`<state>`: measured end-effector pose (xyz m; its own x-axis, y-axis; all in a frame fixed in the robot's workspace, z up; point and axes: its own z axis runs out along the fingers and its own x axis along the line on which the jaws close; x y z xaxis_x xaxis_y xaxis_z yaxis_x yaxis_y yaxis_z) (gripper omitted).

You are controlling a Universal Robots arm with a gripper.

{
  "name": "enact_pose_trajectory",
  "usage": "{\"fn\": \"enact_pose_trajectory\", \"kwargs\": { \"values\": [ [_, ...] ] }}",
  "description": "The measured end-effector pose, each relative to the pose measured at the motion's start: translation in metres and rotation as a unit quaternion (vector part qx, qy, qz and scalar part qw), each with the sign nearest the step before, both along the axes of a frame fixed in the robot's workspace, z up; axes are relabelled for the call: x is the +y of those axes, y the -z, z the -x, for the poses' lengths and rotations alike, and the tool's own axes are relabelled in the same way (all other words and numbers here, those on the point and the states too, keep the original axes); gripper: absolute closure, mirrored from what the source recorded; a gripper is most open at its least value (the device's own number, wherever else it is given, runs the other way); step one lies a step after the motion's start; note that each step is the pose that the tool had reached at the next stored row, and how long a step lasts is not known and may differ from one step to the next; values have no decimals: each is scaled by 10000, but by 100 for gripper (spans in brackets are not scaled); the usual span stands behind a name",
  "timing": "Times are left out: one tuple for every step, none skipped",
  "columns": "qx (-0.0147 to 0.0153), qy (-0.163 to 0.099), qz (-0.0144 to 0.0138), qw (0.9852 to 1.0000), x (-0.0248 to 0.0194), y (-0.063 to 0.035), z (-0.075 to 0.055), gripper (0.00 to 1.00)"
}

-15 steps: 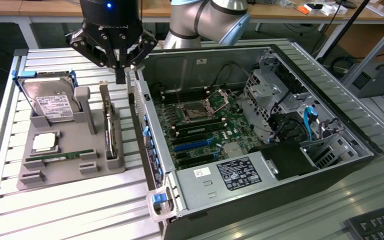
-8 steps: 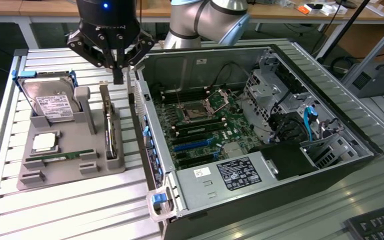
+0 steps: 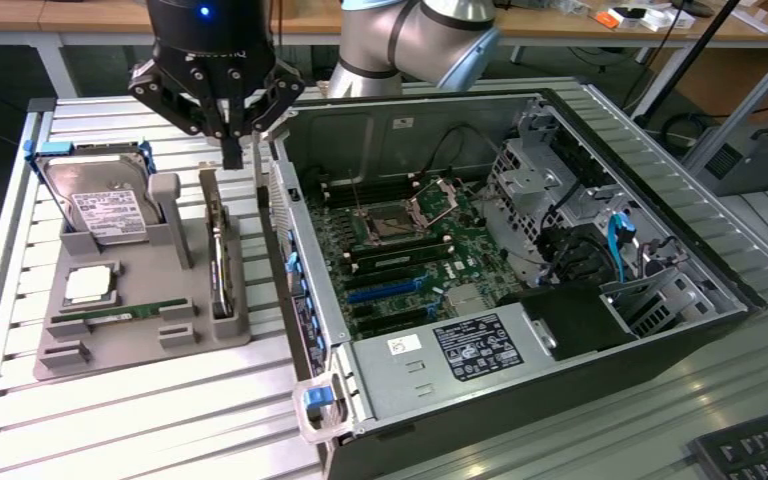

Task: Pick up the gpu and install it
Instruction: 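Reach for the gpu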

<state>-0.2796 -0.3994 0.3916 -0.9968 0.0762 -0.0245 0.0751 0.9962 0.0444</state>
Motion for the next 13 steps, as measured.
{"fn": "enact_pose_trajectory", "kwargs": {
  "values": [
    [0,0,0,10000,0,0,10,89],
    [0,0,0,10000,0,1,17,89],
    [0,0,0,10000,0,1,21,89],
    [0,0,0,10000,0,1,25,89],
    [0,0,0,10000,0,1,30,89],
    [0,0,0,10000,0,1,35,89],
    [0,0,0,10000,0,1,39,89],
    [0,0,0,10000,0,1,43,89],
    [0,0,0,10000,0,1,47,89],
    [0,0,0,10000,0,1,50,89],
    [0,0,0,10000,0,1,54,89],
    [0,0,0,10000,0,2,61,89],
    [0,0,0,10000,0,2,68,89]
  ]
}}
